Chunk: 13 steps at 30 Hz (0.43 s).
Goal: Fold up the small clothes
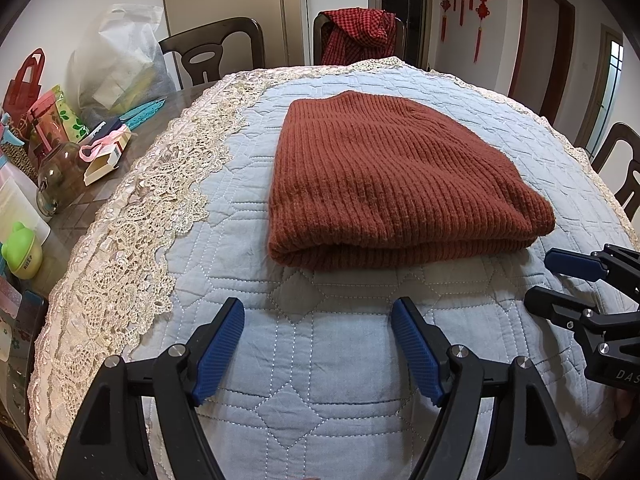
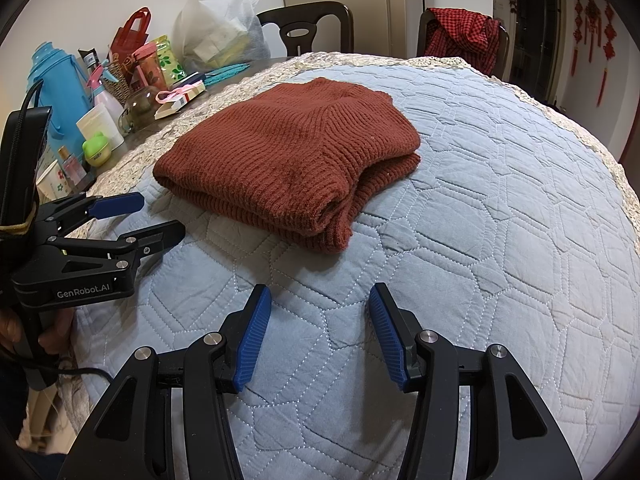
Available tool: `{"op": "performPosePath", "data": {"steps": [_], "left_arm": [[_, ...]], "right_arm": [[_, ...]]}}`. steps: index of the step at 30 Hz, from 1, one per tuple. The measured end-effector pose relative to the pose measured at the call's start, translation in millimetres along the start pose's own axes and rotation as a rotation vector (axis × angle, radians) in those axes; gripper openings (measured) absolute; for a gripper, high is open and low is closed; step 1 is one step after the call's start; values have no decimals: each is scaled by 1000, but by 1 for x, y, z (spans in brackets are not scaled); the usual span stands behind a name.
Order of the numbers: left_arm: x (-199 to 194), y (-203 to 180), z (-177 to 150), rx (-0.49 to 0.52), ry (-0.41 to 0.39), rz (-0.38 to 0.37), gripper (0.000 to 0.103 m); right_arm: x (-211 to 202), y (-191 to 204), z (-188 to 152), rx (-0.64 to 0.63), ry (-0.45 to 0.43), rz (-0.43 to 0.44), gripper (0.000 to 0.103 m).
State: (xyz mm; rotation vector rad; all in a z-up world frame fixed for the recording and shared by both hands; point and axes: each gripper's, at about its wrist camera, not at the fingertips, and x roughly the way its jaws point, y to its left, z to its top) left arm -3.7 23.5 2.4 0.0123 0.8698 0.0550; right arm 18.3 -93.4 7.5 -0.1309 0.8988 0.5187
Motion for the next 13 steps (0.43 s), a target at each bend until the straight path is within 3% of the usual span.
{"op": "performPosePath", "data": {"steps": [13], "left_arm": [[0, 0, 1, 0, 0, 0, 79]], "right_arm": [[0, 0, 0, 0, 0, 0, 52]]}}
